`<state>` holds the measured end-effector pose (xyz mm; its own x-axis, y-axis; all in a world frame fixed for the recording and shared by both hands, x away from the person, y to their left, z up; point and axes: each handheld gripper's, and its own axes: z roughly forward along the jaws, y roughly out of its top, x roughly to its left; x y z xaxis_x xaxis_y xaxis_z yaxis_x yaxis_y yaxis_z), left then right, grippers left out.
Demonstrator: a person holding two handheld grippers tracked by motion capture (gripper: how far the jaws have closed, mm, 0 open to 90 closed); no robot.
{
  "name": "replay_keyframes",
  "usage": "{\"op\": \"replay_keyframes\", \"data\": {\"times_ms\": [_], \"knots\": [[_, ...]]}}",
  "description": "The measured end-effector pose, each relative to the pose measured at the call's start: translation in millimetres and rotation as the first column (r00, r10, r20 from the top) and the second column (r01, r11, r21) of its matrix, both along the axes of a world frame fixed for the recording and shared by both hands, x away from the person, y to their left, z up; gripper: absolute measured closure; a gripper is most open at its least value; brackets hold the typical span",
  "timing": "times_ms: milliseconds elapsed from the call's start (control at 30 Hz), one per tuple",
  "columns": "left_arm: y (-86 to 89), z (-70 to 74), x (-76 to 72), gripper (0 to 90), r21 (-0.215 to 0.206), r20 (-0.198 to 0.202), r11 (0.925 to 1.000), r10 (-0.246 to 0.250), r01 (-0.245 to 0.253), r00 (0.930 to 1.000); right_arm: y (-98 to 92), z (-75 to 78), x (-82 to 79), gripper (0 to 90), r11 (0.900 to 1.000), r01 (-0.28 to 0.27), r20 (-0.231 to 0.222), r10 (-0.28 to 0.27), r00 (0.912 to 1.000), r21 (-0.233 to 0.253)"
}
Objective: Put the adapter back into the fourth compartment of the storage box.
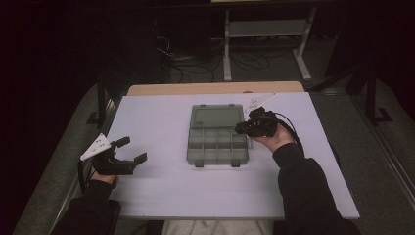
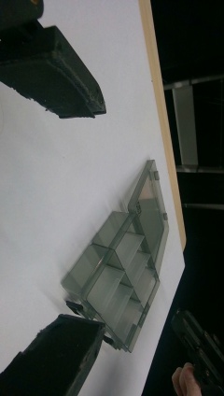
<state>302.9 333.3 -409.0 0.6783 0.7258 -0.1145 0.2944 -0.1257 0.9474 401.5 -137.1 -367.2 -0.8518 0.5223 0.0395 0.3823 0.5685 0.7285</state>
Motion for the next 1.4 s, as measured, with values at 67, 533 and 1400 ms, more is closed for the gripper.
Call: {"op": "replay_keyframes", "data": {"times_ms": [67, 533, 1400], "knots": [[0.0, 0.0, 0.0, 0.0, 0.0, 0.001, 1.0, 0.0, 0.0, 1.0, 0.1, -3.9, 3.3, 75.3, 1.0, 0.011, -0.014, -0.011, 0.9998, -0.009], [0.2, 0.1, -0.2, 0.0, 0.001, 0.002, 1.0, 0.0, 0.0, 1.0, 1.5, -21.7, 17.5, 75.3, 0.997, 0.045, -0.052, -0.048, 0.9975, -0.067], [0.0, 0.0, -0.2, 0.0, 0.0, 0.001, 1.0, 0.0, 0.0, 1.0, 9.5, -40.7, 26.8, 70.1, 0.991, 0.03, -0.098, -0.044, 0.9942, -0.132]]}}
